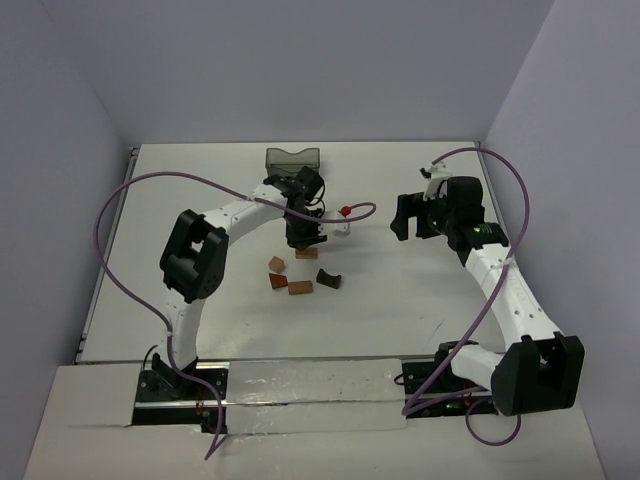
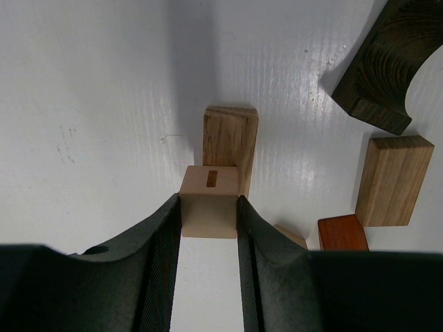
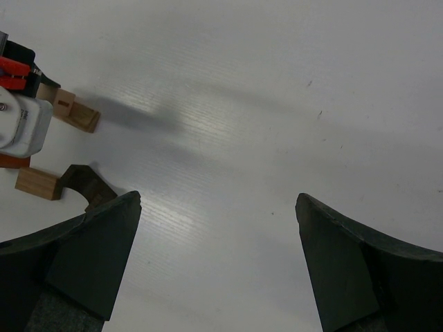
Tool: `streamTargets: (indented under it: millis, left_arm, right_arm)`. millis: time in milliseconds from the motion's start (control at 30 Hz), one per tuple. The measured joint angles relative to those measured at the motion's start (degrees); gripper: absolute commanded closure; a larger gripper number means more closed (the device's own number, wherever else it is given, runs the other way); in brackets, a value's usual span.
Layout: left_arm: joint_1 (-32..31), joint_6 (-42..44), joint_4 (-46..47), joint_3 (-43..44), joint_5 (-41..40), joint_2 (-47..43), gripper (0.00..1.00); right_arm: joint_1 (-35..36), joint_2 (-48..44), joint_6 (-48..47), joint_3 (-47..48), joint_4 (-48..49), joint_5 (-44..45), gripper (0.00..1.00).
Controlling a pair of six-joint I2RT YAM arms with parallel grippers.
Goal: Build the wood block tower
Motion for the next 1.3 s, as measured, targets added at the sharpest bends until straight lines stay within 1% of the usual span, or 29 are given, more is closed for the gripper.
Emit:
streamTargets:
  millis: [733,1100,1300]
  left_arm:
    - [-0.5,-0.2,-0.5,0.2,0.0,0.1,0.7]
    - [-0.5,-0.4,-0.7,0.2,-0.1,0.1,0.67]
    - [-0.5,-0.5,-0.7,0.2,0.0,0.1,0.64]
  right_arm:
    - [0.0,0.8,0.0,0.0,0.0,0.0,0.0]
    - [0.0,0.8,0.0,0.0,0.0,0.0,0.0]
    - [0.0,0.8,0.0,0.0,0.0,0.0,0.0]
